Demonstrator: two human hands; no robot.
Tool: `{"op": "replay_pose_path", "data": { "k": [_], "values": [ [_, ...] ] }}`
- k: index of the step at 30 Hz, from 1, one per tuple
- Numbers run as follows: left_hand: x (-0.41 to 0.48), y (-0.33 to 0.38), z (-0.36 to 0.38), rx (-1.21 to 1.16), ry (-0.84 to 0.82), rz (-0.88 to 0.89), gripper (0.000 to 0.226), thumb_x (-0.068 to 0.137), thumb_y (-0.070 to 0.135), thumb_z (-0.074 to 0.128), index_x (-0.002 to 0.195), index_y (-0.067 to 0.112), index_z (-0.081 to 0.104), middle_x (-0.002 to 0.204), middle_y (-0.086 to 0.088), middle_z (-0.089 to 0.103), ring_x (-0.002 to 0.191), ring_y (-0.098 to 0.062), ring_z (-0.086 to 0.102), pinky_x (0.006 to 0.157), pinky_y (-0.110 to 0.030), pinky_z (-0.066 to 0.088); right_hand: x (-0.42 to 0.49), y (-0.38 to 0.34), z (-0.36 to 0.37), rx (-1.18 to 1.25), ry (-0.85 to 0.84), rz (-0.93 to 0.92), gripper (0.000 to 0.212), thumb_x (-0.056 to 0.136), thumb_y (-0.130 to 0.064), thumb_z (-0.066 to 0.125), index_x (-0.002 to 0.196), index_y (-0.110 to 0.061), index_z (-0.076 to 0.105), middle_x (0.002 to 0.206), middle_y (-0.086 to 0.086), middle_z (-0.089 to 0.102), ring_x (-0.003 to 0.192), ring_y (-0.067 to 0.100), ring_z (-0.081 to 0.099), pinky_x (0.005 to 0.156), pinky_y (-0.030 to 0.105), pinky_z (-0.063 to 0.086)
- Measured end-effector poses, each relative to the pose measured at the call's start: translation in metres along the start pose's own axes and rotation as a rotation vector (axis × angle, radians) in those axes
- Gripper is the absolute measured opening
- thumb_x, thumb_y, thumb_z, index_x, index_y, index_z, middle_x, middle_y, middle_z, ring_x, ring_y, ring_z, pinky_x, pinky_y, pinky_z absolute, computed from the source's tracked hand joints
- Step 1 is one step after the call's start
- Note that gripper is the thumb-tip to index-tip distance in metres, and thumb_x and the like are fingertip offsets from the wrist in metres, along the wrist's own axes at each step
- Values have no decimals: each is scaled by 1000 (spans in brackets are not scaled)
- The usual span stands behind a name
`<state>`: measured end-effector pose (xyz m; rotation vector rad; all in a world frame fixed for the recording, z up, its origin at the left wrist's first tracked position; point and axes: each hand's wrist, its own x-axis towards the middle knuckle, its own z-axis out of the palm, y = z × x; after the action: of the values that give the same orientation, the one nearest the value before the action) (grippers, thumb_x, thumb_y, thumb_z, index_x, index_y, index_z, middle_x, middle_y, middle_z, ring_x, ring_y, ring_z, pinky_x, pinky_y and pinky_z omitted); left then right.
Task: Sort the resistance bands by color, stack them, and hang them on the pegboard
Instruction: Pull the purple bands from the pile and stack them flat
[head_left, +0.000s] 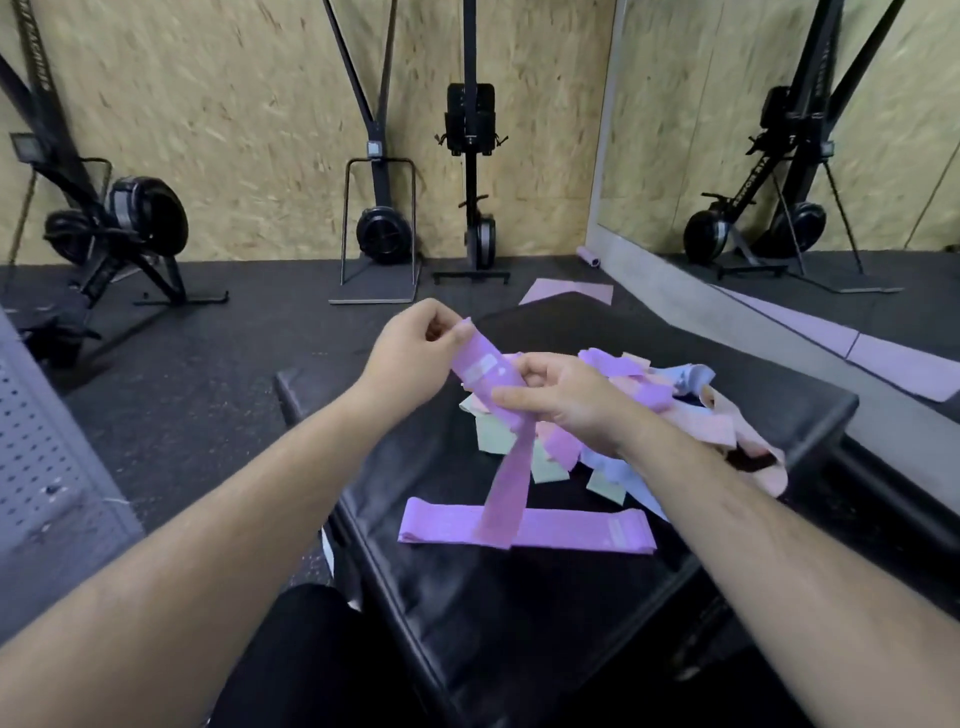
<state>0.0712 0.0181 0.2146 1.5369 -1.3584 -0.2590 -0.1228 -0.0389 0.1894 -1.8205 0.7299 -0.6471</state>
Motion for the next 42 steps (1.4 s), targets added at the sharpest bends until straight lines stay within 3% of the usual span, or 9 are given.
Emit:
{"op": "replay_pose_path", "data": {
  "k": [2,6,11,15,18,22,29,35,42],
  "values": [
    [-11,-26,2,8,59,-70,19,98,27,63,82,17,62,73,9,57,61,-4,48,57,-19,38,-8,15,-6,-86,-43,72,19,87,-27,79,97,-14,71,77,-3,69,74,9,62,79,28,45],
    [-38,-76,7,-26,115,-228,20,97,29,64,87,13,63,77,7,59,65,-7,50,63,-24,41,-23,36,-26,-192,-129,211,24,83,-25,83,105,-20,75,94,-11,72,87,4,67,83,20,48],
    [-66,-115,15,-90,152,-351,19,96,31,66,89,13,66,84,4,66,76,-13,59,71,-29,48,-44,57,-56,-313,-111,308,30,79,-24,85,106,-28,74,89,-7,68,87,7,63,82,24,47],
    [-82,-131,19,-118,210,-426,18,93,35,67,85,19,67,87,4,69,81,-16,62,85,-44,54,-63,78,-73,-367,12,303,28,82,-30,83,107,-32,70,72,-11,68,74,4,63,78,24,46],
    [-97,-134,28,-204,277,-470,15,92,35,69,83,23,67,86,7,70,80,-14,62,87,-44,55,-75,101,-69,-158,154,281,37,88,-20,78,121,-23,61,75,-2,71,74,8,68,78,29,53],
    [-123,-143,41,-195,315,-441,15,93,36,69,84,23,69,84,11,70,78,-3,62,82,-30,53,-83,134,-57,-9,295,246,29,94,-13,71,119,-23,59,80,3,68,74,15,65,76,36,53],
    [-130,-150,39,-96,294,-399,14,92,28,72,88,15,73,81,10,69,67,10,56,68,-5,42,-84,147,-47,-4,372,229,29,96,-4,65,118,-21,60,92,5,67,80,12,62,72,25,52],
    [-130,-156,43,-16,242,-360,11,92,25,73,97,15,72,78,12,65,64,10,55,67,-4,41,-89,156,-42,-236,522,231,23,92,-19,73,112,-22,61,77,3,63,60,5,57,63,12,45],
    [-133,-166,45,110,110,-242,10,91,27,72,101,27,70,78,2,57,74,-10,53,76,-23,46,-97,182,-39,-378,524,221,16,90,-24,75,103,-29,67,78,-3,56,57,5,45,62,11,41]
  ]
}}
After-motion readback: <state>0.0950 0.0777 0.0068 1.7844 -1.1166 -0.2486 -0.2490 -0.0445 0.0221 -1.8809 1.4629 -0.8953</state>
